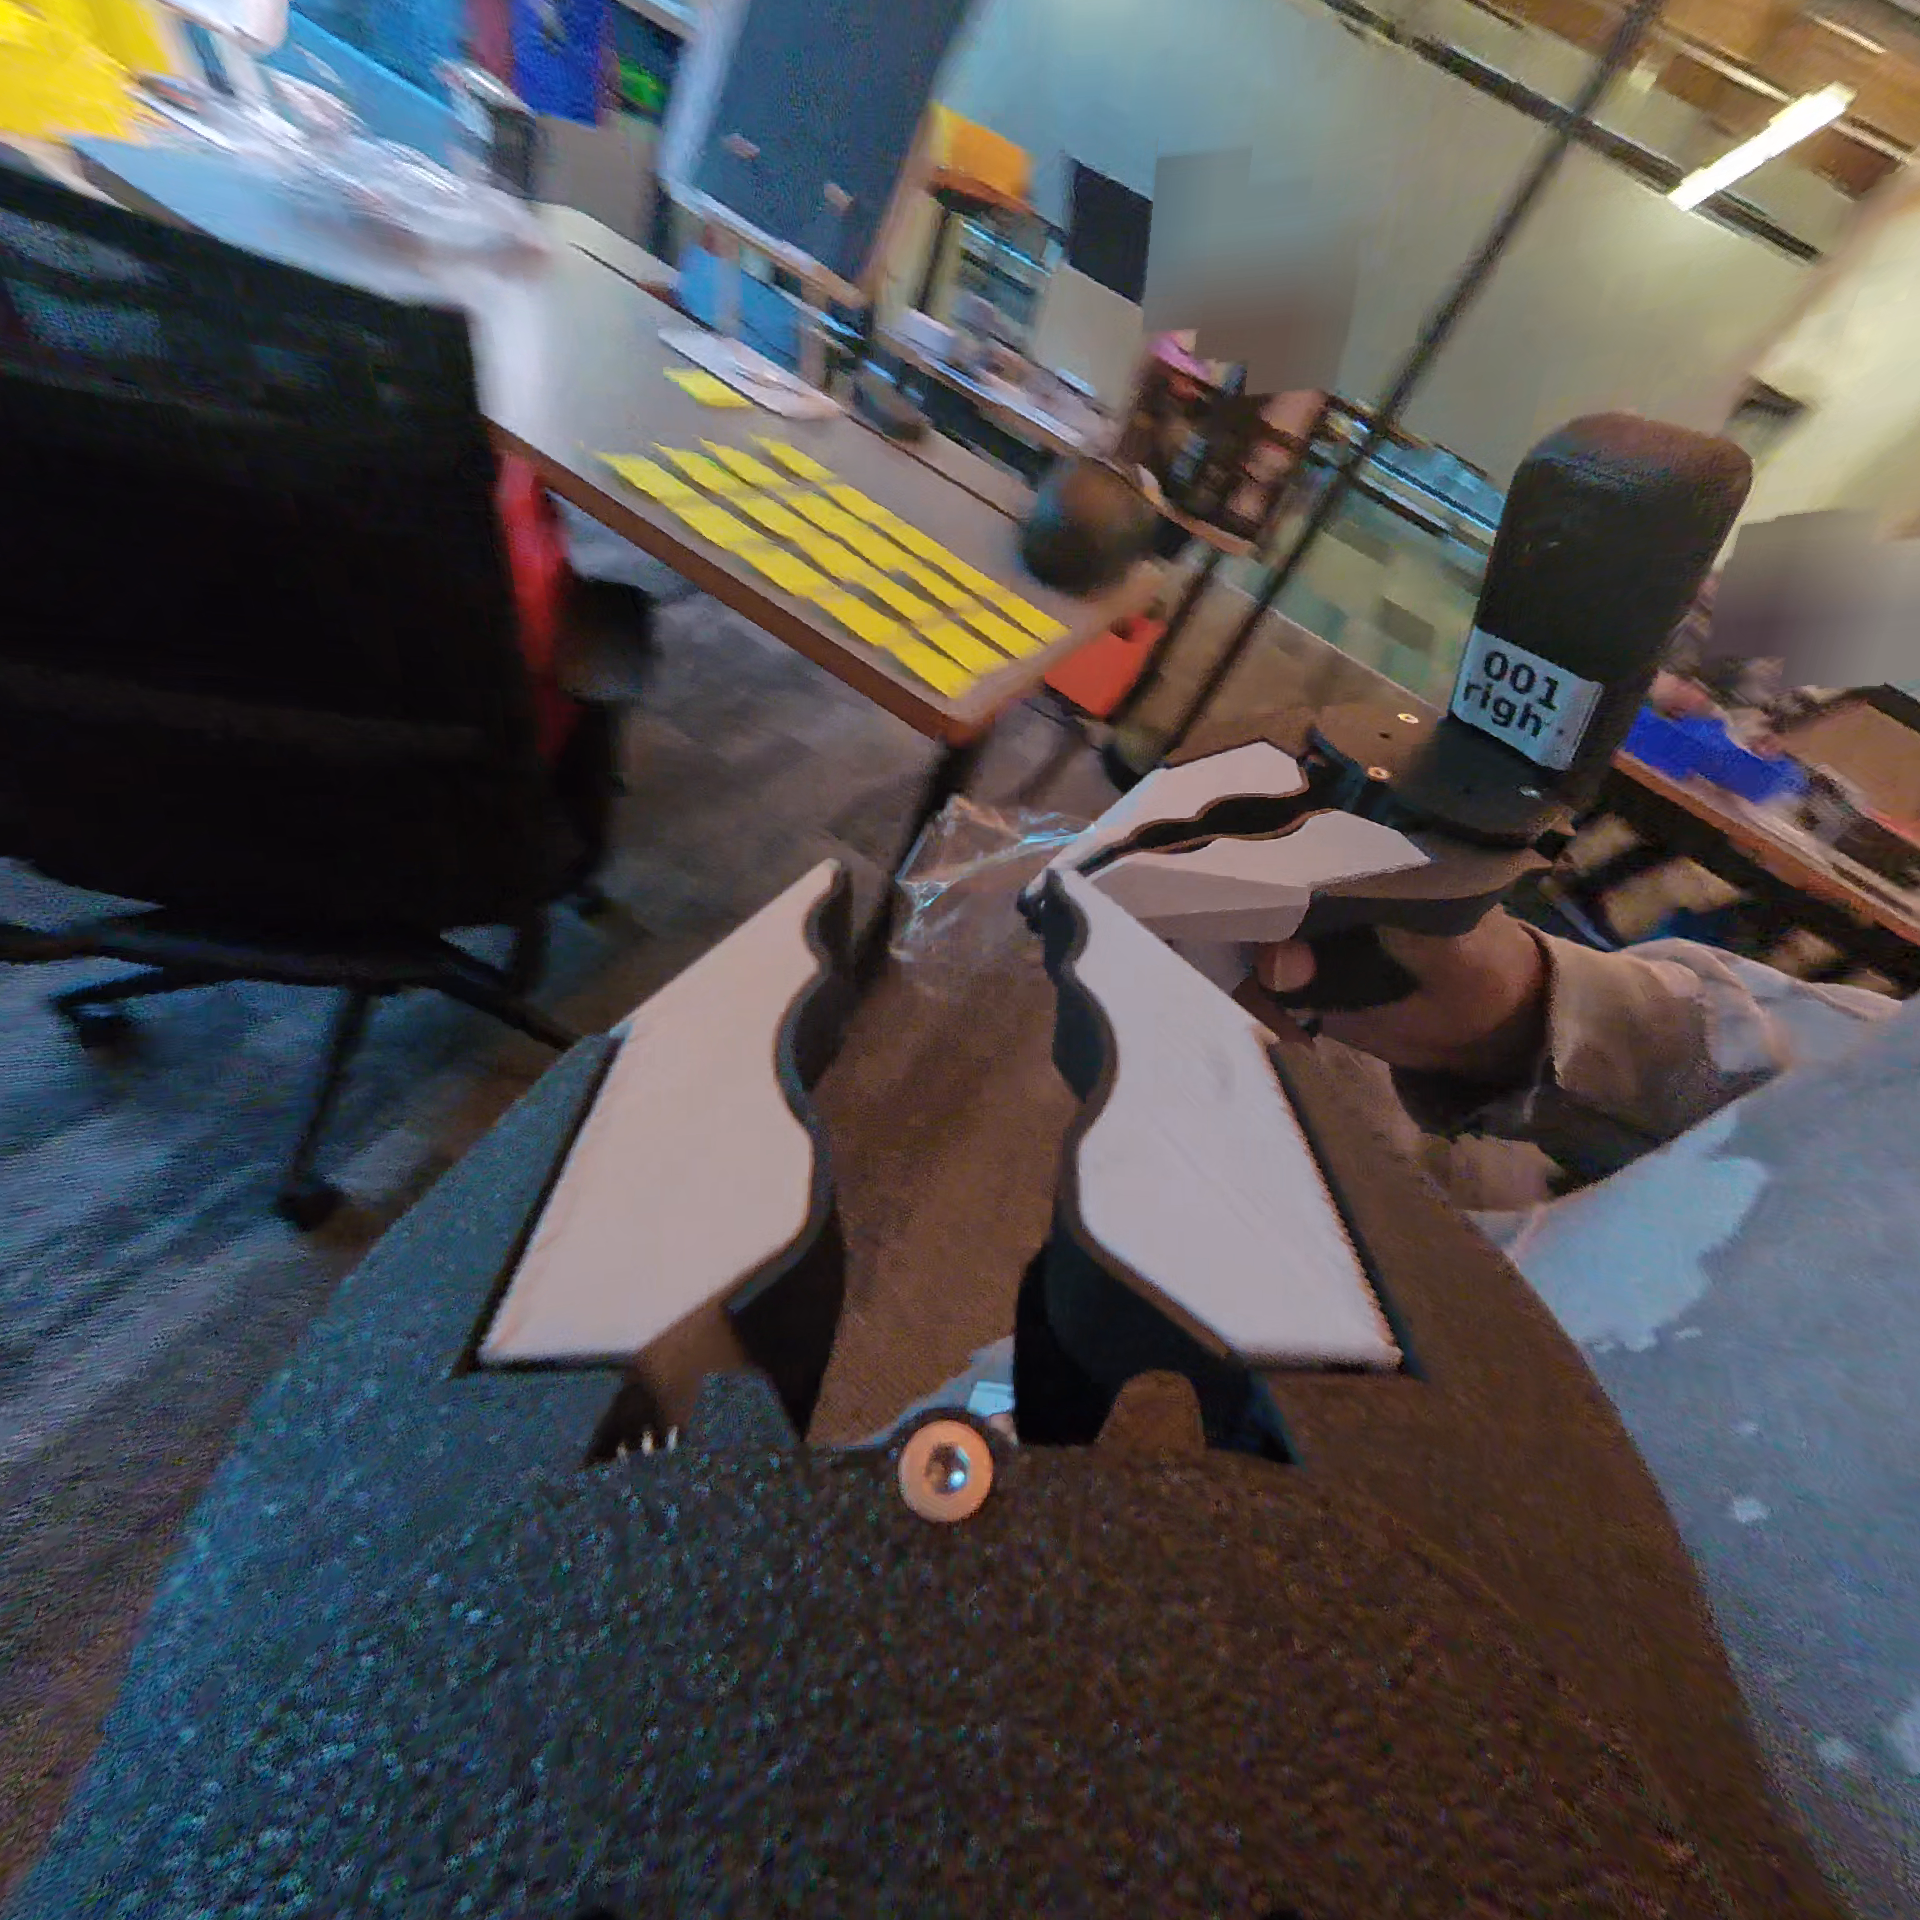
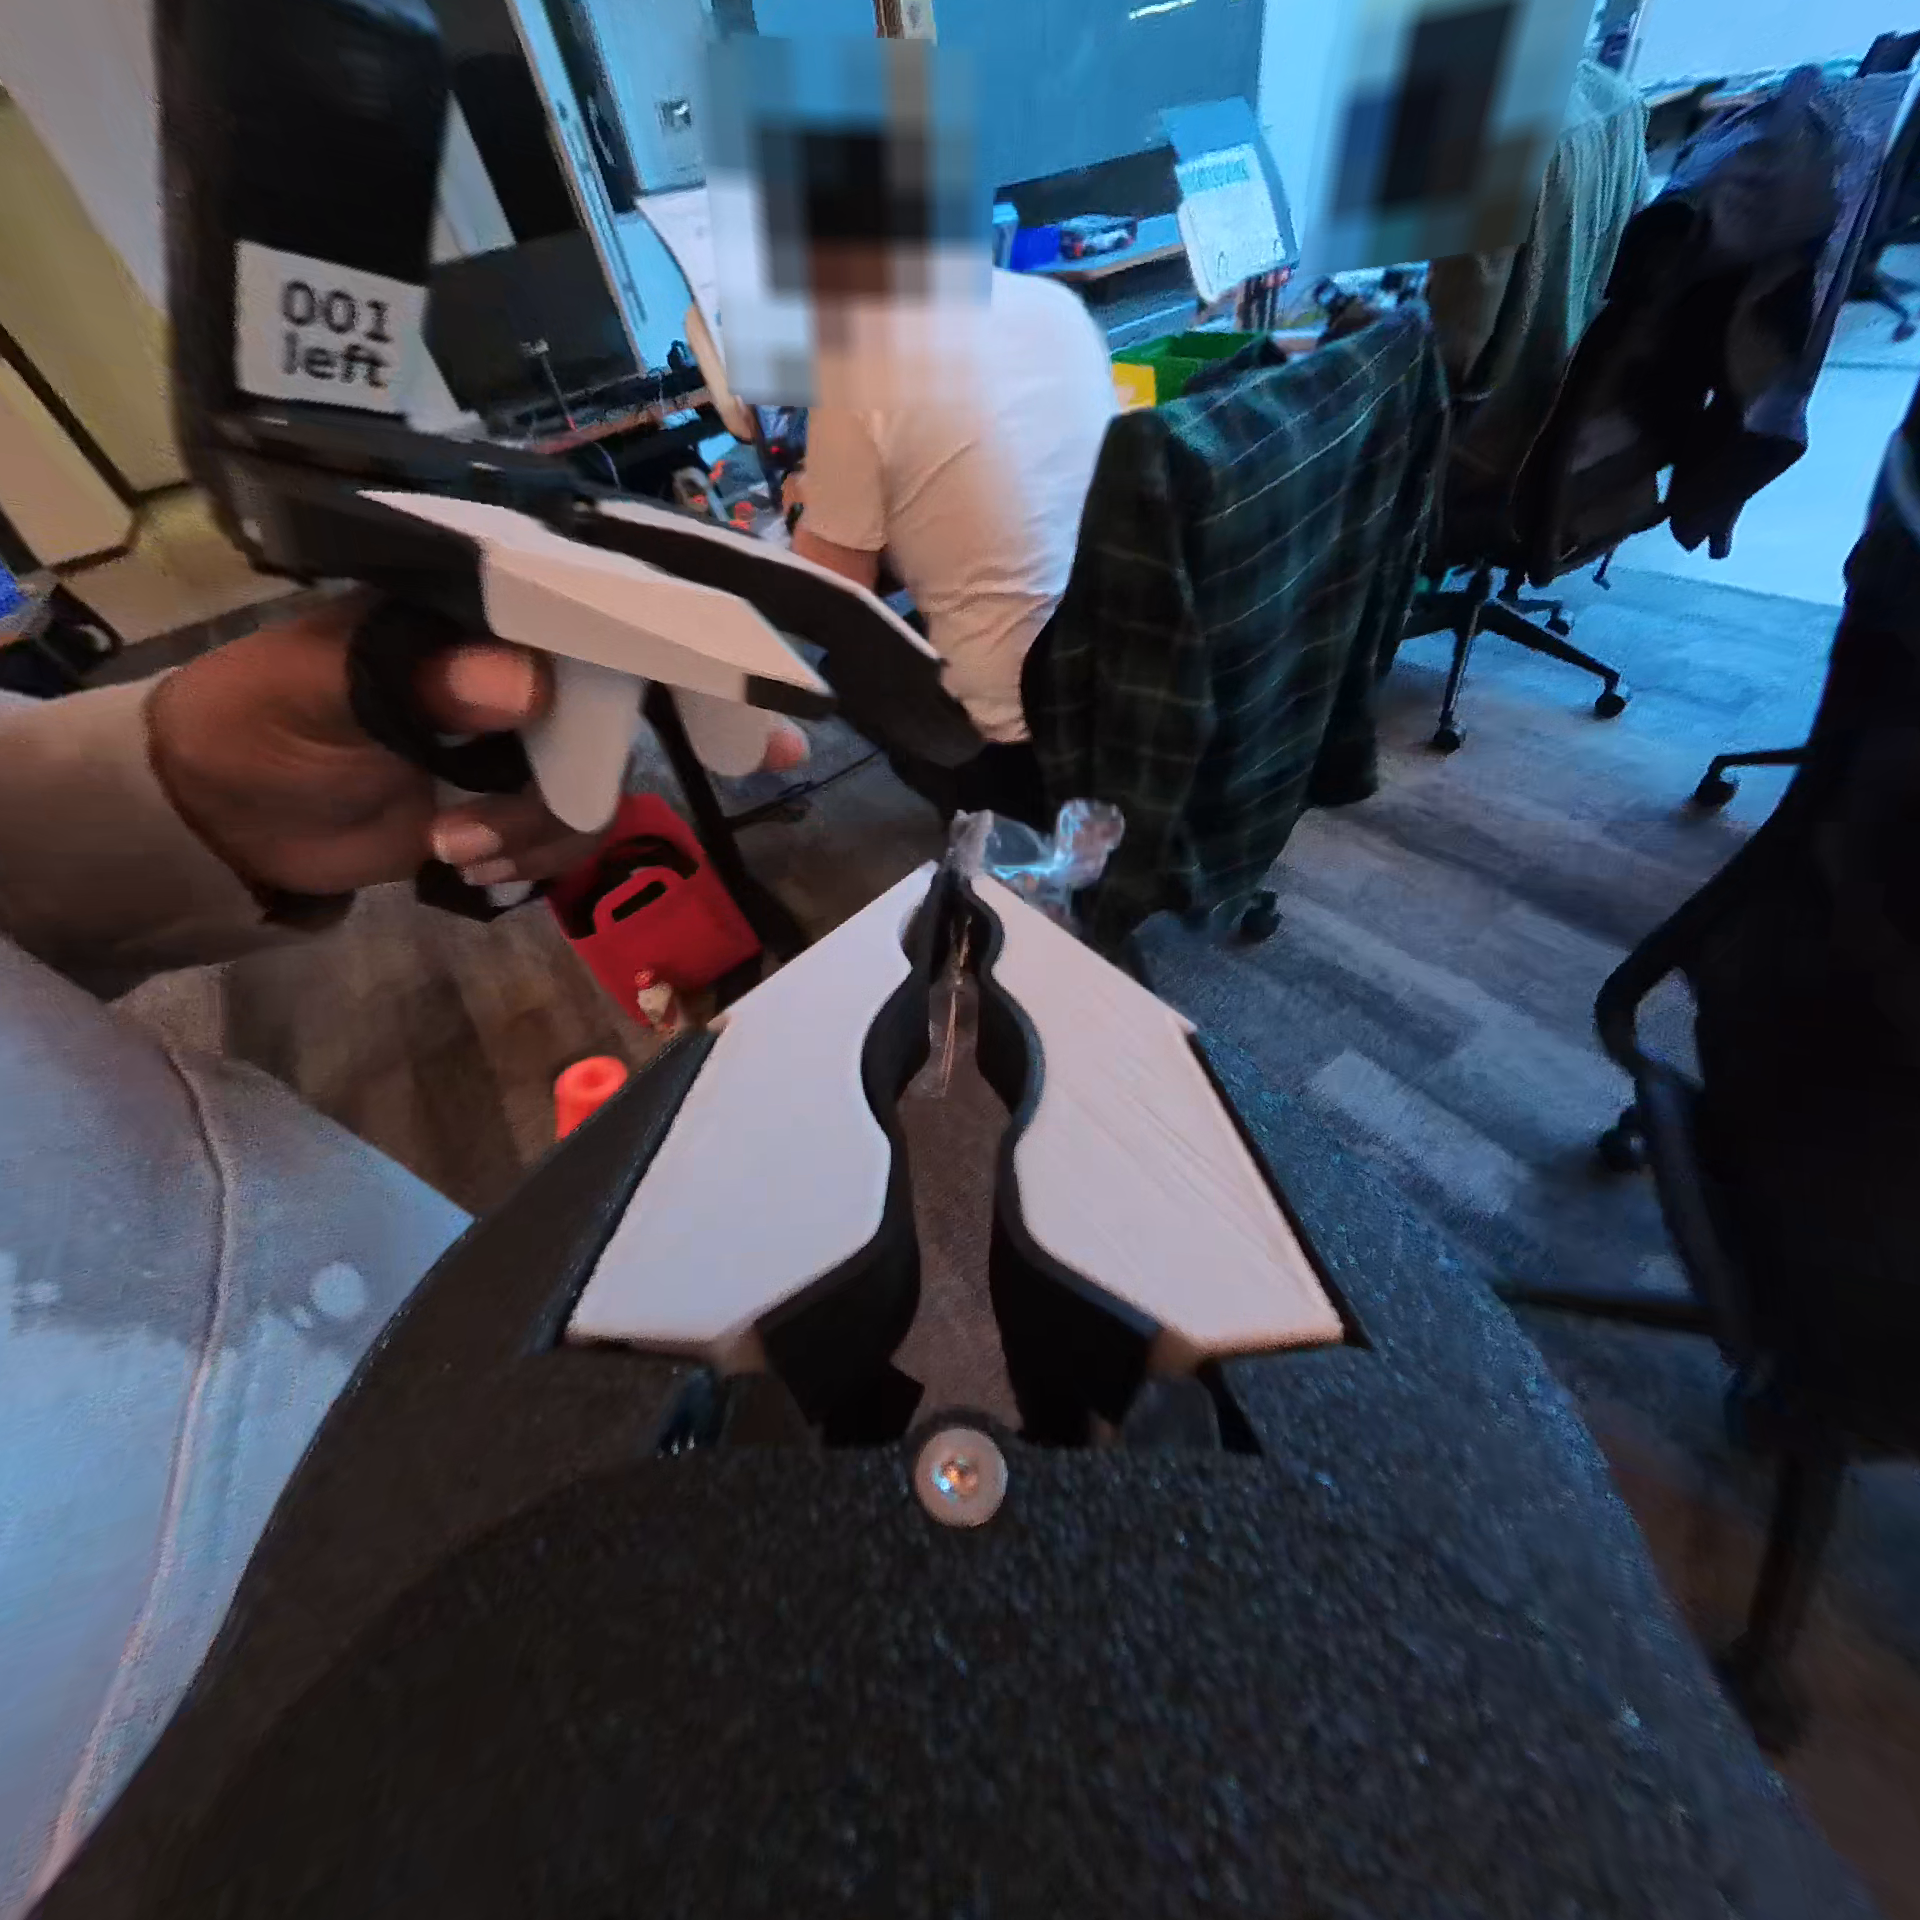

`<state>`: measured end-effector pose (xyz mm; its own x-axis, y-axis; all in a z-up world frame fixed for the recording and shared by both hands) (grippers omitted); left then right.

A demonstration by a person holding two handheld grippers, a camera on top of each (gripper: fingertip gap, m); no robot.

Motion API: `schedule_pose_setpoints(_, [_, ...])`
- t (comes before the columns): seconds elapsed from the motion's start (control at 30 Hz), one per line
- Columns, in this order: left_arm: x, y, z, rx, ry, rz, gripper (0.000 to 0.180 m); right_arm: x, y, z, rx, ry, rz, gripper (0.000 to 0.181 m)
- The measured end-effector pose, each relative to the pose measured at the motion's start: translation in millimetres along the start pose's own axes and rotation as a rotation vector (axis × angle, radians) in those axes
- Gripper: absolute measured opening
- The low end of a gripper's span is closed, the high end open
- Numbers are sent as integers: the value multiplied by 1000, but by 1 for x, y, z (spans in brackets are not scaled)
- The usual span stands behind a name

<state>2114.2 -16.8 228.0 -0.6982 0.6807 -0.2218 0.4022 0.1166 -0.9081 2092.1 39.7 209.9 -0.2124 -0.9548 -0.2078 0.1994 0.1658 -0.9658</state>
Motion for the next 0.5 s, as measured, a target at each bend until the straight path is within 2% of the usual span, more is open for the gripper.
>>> schedule_pose_setpoints(0.1, [15,-66,104,36,-160,-32,43,67,-54,-104,-40,-6,33,0])
schedule_pose_setpoints(0.23, [27,-123,250,-7,-300,-47,54,151,-130,-243,-102,52,11,0])
schedule_pose_setpoints(0.37, [48,-154,414,19,-381,-41,53,223,-184,-408,-175,265,-13,0])
schedule_pose_setpoints(0.5, [91,-216,583,58,-373,-38,52,271,-194,-589,-154,558,77,0])
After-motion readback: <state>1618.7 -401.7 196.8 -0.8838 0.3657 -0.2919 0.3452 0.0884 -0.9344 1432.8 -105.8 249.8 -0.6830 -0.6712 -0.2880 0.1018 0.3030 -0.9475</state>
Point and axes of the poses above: each gripper's, where its closed fingertips meet, x out along the fingers, y out of its underside, z = x × y across the jaws, the point moved 2 cm from there along -x, back along the fingers
